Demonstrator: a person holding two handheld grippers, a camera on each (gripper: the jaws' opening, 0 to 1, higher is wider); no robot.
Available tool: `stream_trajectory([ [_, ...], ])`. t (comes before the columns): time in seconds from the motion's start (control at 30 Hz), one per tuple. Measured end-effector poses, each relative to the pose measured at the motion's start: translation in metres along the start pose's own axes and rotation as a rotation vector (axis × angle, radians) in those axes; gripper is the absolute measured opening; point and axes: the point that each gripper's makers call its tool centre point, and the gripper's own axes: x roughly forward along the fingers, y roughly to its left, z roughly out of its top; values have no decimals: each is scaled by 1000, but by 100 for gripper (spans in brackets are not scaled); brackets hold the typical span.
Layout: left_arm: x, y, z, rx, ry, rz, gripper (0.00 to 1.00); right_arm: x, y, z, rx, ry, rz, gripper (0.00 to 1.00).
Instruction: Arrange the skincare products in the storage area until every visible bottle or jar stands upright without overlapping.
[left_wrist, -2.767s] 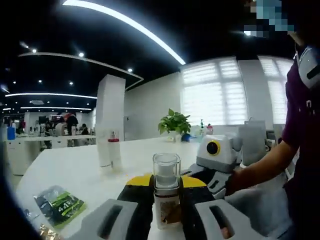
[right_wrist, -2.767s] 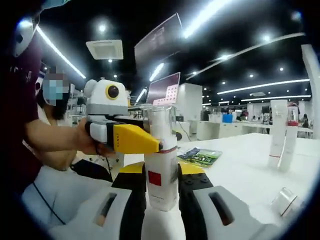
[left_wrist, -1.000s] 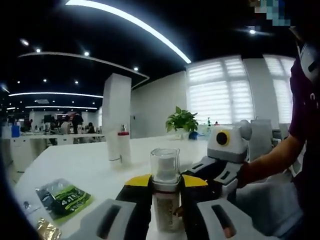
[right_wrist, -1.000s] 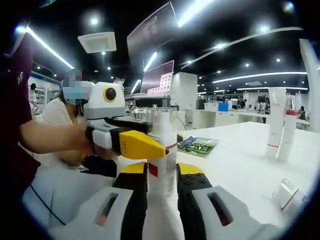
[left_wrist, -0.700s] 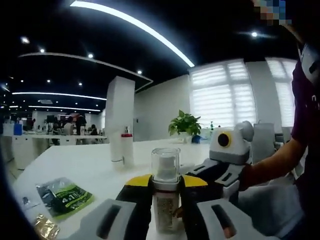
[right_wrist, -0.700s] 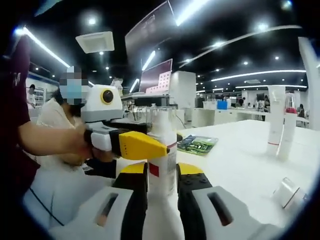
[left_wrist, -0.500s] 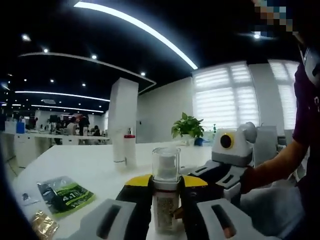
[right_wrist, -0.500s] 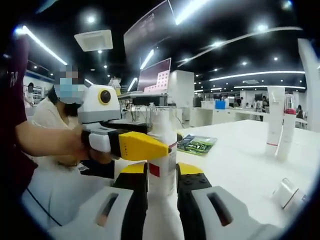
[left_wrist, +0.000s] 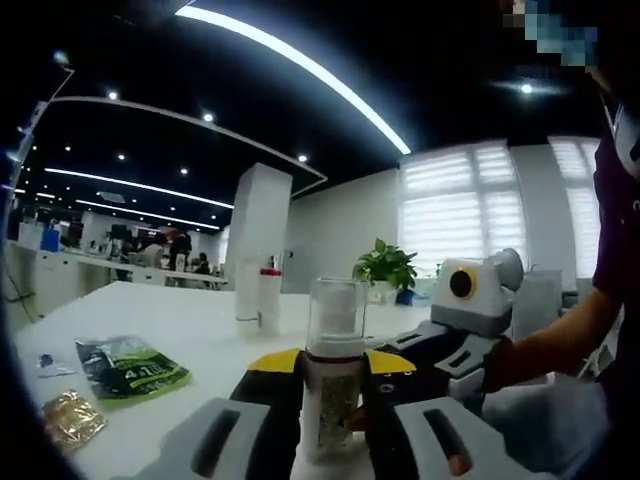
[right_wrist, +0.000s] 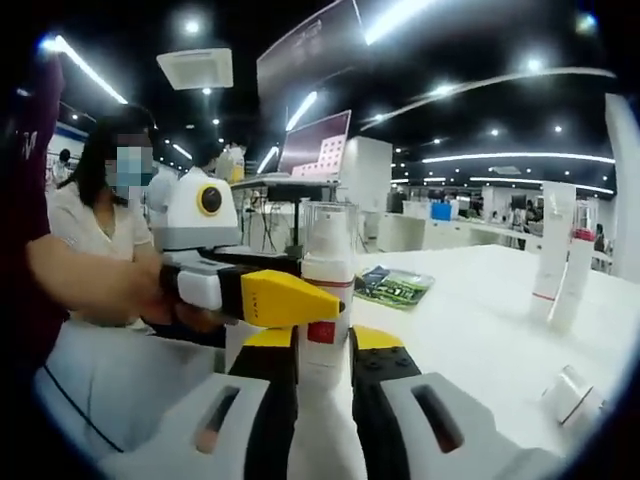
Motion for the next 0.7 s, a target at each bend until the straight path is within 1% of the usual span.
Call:
stream_trajectory([
  [0.13,4,-1,1,7,4,-24,23,-1,-2,-1,27,7,-21,18],
  [0.23,4,-1,1,-3,13,-43,23,-3,-4,-2,9,16,-37,18],
  [0.3,3,0,1,12,24,-30,23,-3,-7,-2,-8,17,-59,17],
  [0.4,3,3,0,15,29,-12,24,-2,-8,-2,-9,21,-78,16],
  [0.43,2,4,-1,12,32,3,26,-1,-9,-2,-17,24,-90,16],
  [0.47,2,5,0,5,23,14,30,-2,-12,-2,-22,26,-106,16],
  [0.53,1,7,4,-36,-18,43,36,-2,-14,-2,-7,29,-116,16],
  [0.6,-3,11,6,-47,-38,82,39,-2,-20,0,-15,20,-145,16],
  [0.63,-7,16,9,-49,-64,124,40,-3,-22,0,-5,21,-153,16],
  [0.67,-8,16,9,-51,-70,134,40,-3,-24,1,-2,20,-159,16],
  [0.7,-15,17,11,-62,-98,173,40,-5,-30,4,17,6,-181,16],
])
